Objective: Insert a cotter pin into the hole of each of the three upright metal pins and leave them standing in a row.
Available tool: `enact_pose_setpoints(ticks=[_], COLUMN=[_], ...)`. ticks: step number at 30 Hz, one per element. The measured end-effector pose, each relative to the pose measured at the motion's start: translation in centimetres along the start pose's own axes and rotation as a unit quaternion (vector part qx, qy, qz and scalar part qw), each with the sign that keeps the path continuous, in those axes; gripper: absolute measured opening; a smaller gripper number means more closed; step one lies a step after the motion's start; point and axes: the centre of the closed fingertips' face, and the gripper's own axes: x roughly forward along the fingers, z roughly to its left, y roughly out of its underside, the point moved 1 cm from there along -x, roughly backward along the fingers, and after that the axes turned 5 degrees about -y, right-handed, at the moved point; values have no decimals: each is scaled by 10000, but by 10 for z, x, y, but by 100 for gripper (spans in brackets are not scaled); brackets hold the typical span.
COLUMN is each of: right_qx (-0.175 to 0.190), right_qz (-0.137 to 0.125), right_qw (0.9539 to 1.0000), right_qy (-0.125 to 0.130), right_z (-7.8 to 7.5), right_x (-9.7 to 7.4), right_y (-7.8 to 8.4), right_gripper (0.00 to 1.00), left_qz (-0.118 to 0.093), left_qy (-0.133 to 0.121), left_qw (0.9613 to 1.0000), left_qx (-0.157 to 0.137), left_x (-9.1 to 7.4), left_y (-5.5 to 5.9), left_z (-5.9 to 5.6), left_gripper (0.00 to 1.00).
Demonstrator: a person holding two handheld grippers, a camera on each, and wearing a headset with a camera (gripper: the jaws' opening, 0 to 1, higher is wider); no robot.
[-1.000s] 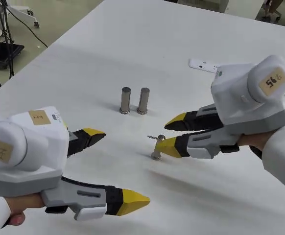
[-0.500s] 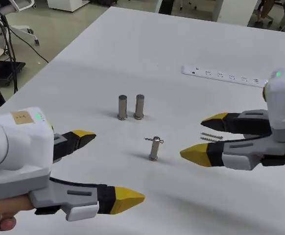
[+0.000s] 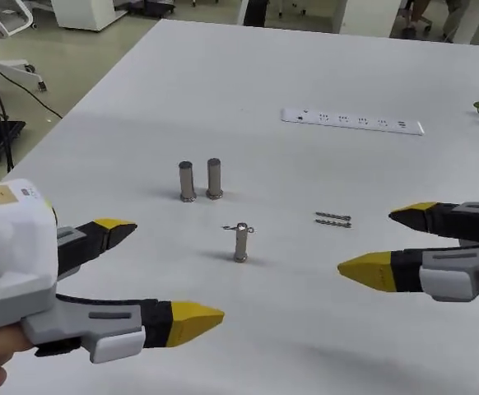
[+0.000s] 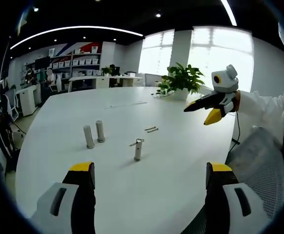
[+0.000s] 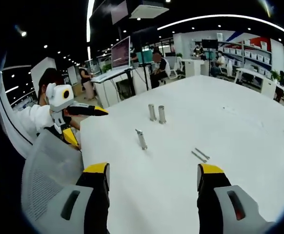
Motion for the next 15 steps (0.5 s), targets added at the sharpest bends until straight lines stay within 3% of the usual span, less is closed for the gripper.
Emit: enact_pose_setpoints(ticks=[7, 15], right_qx=[230, 603], right_qz=[14, 22], right_qw=[9996, 9977], right_qy=[141, 317], right_z=[-5, -18], right_x=[-17, -32], right_y=[16, 35], right_gripper=[81, 88], left_qz=[-65, -138], left_qy=[-59, -254], left_qw=[10000, 9996], left_qx=[-16, -57], left_x=[0, 4], left_y=[-9, -20], left_z=[1, 16], left_gripper=[94, 92])
